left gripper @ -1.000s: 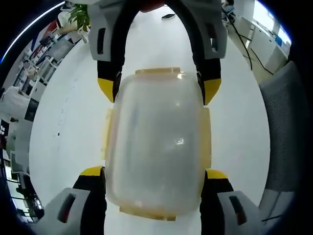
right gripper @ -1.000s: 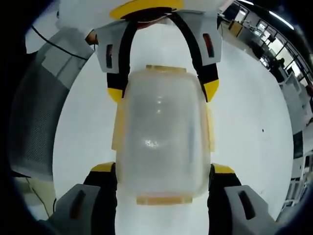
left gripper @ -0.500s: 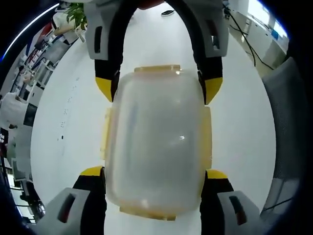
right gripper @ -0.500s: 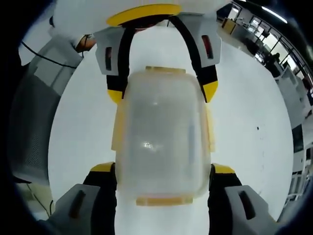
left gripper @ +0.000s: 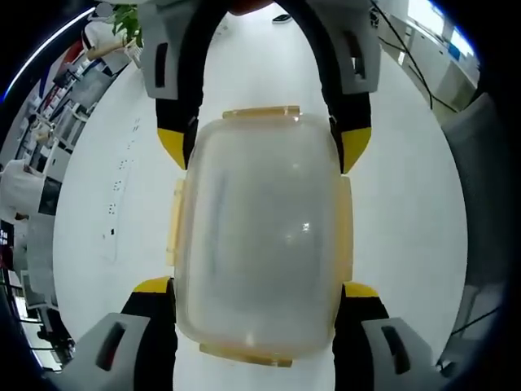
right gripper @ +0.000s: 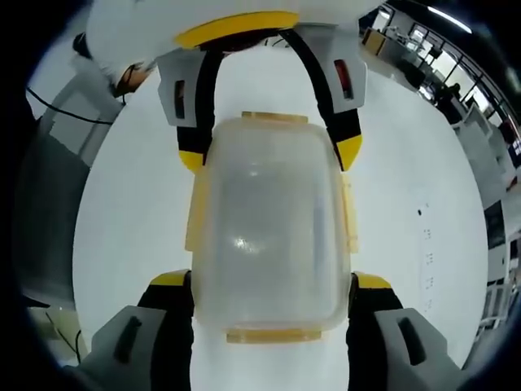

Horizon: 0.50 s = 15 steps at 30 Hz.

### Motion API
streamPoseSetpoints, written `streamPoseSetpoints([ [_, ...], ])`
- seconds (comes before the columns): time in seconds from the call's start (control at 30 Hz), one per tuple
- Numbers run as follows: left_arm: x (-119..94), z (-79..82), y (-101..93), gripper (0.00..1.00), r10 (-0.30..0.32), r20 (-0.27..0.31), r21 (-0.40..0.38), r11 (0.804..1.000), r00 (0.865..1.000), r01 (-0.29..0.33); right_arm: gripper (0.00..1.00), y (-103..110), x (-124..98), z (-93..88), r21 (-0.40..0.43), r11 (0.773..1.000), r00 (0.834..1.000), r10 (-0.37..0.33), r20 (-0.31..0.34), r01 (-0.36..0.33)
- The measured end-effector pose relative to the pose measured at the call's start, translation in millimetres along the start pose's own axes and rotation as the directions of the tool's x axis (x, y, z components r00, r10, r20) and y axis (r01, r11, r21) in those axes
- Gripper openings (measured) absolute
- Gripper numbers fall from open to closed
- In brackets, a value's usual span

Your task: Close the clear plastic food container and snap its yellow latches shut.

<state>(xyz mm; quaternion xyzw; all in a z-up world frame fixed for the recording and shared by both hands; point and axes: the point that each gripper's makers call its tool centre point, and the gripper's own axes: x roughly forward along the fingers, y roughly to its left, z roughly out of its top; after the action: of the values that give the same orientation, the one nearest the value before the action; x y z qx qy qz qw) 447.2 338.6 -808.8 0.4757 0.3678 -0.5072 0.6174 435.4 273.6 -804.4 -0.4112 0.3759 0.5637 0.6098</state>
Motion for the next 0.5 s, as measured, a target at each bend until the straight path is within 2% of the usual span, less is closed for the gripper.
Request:
streamPoseSetpoints([
  [0.5, 0.9, -0.2, 7.3, 0.77, 0.006, -0.001, 0.011, 1.0, 1.0, -0.006, 0.76, -4.9, -0.7, 1.1, 0.029, 1.0, 1.0, -0.007, 0.022, 0.007],
])
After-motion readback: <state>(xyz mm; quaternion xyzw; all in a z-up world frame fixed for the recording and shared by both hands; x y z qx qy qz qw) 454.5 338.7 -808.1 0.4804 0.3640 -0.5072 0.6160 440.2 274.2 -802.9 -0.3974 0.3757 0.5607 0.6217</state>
